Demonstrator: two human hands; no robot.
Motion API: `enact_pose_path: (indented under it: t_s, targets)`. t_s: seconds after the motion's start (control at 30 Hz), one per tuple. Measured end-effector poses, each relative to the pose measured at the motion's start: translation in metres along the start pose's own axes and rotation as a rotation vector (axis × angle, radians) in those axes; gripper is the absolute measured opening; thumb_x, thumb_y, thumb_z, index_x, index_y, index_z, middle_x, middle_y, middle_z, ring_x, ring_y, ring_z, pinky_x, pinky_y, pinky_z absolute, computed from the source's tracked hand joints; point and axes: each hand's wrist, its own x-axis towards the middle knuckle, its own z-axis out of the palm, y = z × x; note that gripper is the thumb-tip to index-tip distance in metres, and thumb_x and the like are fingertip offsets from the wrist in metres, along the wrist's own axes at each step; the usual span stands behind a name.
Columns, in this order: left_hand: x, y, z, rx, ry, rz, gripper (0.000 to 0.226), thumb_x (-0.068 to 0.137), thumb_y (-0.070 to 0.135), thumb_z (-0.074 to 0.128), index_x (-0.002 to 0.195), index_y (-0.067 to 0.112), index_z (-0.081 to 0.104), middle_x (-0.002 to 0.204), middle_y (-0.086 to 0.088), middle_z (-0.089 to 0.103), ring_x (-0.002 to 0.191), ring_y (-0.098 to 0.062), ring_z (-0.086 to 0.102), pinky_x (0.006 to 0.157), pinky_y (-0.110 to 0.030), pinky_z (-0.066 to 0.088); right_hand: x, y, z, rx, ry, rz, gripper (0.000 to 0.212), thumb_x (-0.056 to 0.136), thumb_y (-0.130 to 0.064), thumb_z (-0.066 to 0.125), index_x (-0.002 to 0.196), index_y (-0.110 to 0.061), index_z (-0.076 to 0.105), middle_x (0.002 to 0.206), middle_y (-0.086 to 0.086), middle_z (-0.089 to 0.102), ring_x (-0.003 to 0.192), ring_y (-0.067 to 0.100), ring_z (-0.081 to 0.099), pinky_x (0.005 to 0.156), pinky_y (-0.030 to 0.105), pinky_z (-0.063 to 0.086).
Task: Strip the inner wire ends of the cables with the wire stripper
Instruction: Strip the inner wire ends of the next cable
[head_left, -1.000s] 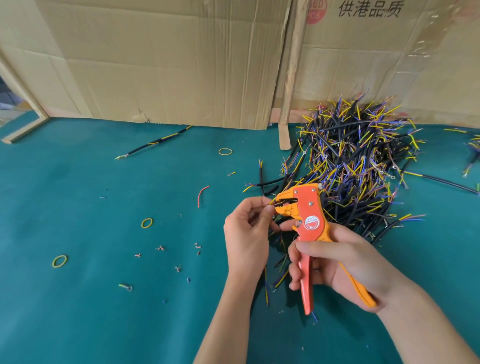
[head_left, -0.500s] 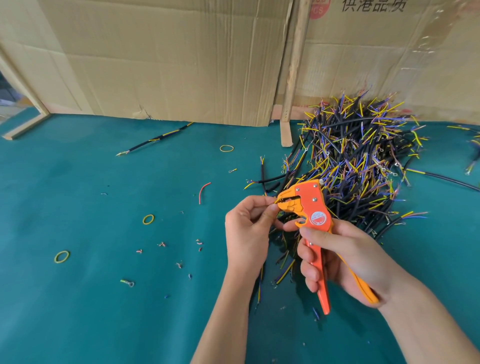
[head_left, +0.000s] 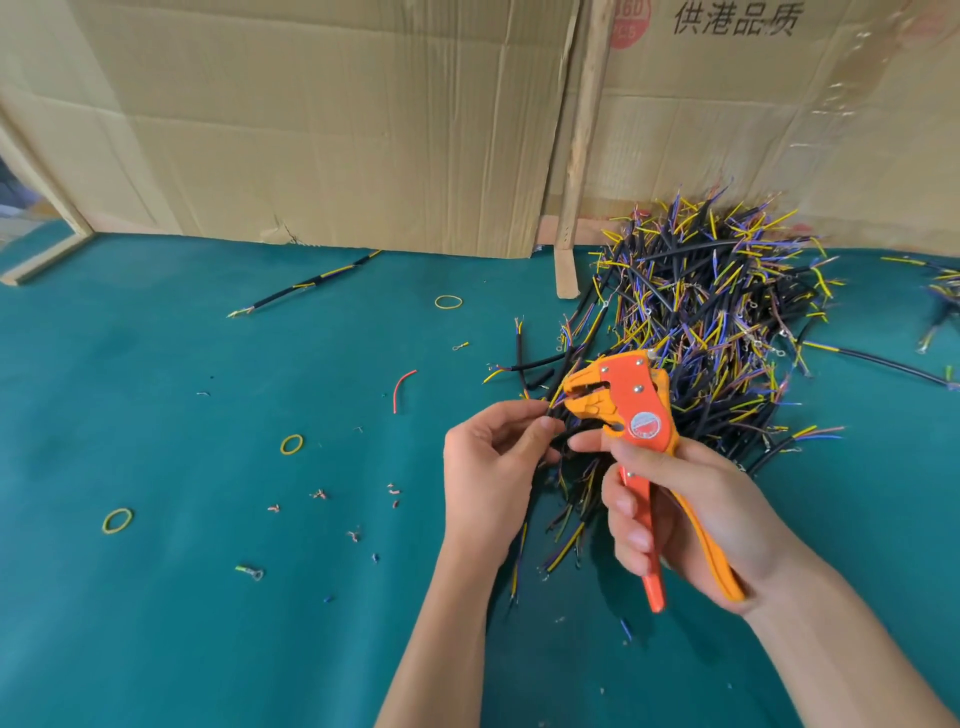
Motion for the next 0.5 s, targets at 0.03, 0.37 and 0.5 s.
enact_pose_path:
  t_s: [0.03, 0.37, 0.5]
  targets:
    - [0.0, 0.0, 0.0, 0.01, 0.015, 0.006, 0.013, 0.092, 0.004, 0.068, 0.095, 0.014, 0.075, 0.082, -0.004, 0.078, 0.059, -0.011, 0.066, 0.064, -0.022, 0.056, -0.001, -0.002, -0.002, 0.011, -0.009, -0.014, 0.041, 0.083, -0.014, 0.074, 0.119, 0.004, 0.066, 0.071, 0.017, 0.053, 0.05, 0.027, 0.052, 0.048, 0.038, 0.049]
    - [0.002, 0.003, 0.0, 0.062, -0.042, 0.01, 0.019, 0.09, 0.002, 0.056, 0.096, 0.016, 0.068, 0.072, 0.0, 0.07, 0.053, -0.013, 0.051, 0.053, -0.016, 0.04, -0.004, -0.007, -0.014, 0.016, 0.01, 0.044, 0.051, 0.076, -0.011, 0.073, 0.122, 0.009, 0.062, 0.094, 0.033, 0.063, 0.07, 0.039, 0.064, 0.07, 0.052, 0.057]
    - [0.001, 0.004, -0.001, 0.08, -0.106, 0.013, 0.018, 0.091, 0.005, 0.055, 0.095, 0.016, 0.069, 0.068, 0.004, 0.066, 0.055, -0.013, 0.049, 0.056, -0.02, 0.042, -0.005, -0.006, -0.01, -0.046, -0.065, 0.089, 0.049, 0.076, -0.01, 0.078, 0.119, 0.007, 0.065, 0.093, 0.033, 0.063, 0.071, 0.04, 0.063, 0.07, 0.053, 0.057]
